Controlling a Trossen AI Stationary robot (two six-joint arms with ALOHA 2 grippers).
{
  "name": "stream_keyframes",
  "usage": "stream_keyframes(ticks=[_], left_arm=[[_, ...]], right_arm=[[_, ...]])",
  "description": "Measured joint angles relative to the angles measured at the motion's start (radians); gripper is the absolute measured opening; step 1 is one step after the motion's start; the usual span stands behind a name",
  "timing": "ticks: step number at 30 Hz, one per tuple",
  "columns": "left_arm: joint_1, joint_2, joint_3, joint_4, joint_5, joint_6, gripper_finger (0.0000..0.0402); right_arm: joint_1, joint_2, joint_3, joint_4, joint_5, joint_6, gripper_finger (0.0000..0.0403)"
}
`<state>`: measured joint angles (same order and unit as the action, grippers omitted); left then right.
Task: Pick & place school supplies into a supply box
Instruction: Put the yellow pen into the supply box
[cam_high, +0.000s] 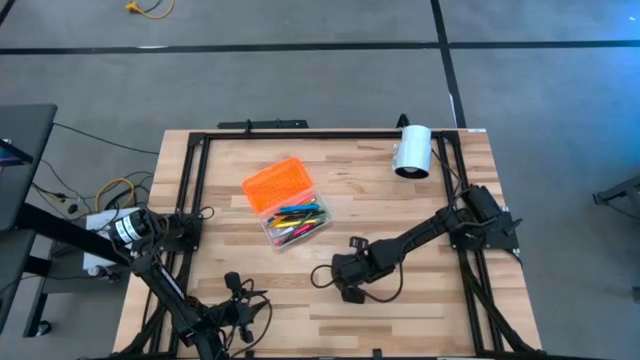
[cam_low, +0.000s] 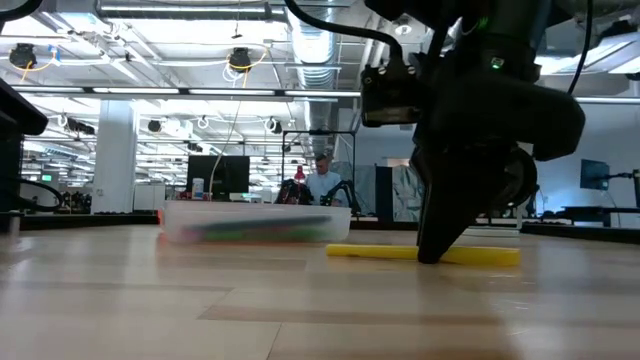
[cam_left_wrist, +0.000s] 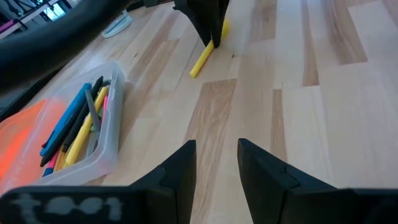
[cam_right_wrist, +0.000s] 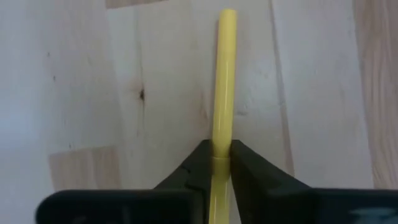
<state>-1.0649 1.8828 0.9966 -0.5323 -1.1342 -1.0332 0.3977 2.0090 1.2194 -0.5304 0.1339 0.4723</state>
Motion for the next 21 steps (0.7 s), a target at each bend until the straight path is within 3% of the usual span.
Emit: stream_keyframes(ticks=[6,21], left_arm=[[0.000,0.000,0.000,0.000,0.002,0.000,0.0109],[-0.001,0.000,0.000,0.000,0.002,0.006,0.0109]], right_arm=[[0.010,0.000,0.000,0.003,0.035,-0.095,0.0009],[0.146,0.013,-0.007,0.008,0.420,-0.290,0.0004]])
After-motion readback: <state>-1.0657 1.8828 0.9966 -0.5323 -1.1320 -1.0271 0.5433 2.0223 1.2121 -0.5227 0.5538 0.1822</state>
